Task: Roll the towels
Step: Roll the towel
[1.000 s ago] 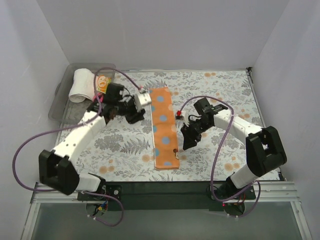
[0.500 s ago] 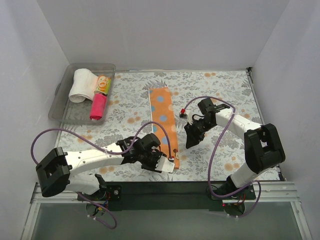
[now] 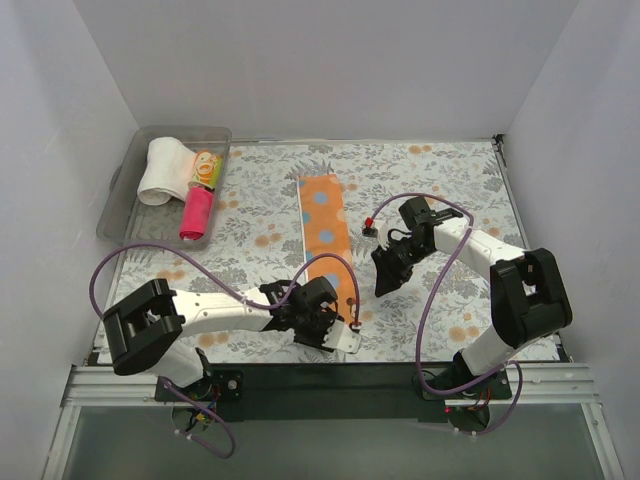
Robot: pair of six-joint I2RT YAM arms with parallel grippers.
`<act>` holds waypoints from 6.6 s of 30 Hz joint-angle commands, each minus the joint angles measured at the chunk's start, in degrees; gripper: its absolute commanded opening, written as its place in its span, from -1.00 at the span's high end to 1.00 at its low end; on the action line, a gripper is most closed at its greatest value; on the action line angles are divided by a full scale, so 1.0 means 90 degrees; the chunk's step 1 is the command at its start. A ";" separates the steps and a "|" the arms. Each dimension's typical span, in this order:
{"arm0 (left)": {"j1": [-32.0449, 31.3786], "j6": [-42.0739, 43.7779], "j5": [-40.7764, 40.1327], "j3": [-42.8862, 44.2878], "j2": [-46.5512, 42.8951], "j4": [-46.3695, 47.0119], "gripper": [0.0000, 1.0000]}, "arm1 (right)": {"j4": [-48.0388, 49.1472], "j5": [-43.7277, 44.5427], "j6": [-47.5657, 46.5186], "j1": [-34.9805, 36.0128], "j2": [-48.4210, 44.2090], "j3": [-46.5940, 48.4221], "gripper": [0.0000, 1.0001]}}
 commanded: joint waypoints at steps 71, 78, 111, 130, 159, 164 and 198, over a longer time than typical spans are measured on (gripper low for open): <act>0.2297 -0.0624 0.3439 0.1571 0.0263 -0.1844 1.00 | -0.0103 -0.1421 0.0085 0.0888 0.1534 0.1371 0.50; 0.2385 -0.0653 0.3351 0.1630 0.0312 -0.1795 1.00 | 0.0112 -0.1364 0.0056 0.1318 0.2001 0.0833 0.52; 0.3585 -0.0370 0.3809 0.2860 0.1327 -0.2205 1.00 | -0.0473 -0.0552 0.0232 0.0381 0.1583 0.2366 0.23; 0.4016 -0.0556 0.3429 0.2948 0.2587 -0.1151 1.00 | -0.0591 -0.1675 0.0310 0.0126 0.1299 0.2025 0.21; 0.4094 -0.0497 0.2569 0.2831 0.2343 -0.0808 0.50 | 0.0581 -0.1257 0.1345 0.0791 0.2724 0.2328 0.25; 0.4162 -0.0546 0.2481 0.2802 0.1643 -0.0857 0.15 | 0.0854 -0.0787 0.1589 0.0840 0.2882 0.2064 0.29; 0.1594 0.1417 -0.0008 -0.0323 0.0428 0.1497 0.33 | 0.0884 -0.0357 0.1834 0.0849 0.3302 0.2279 0.50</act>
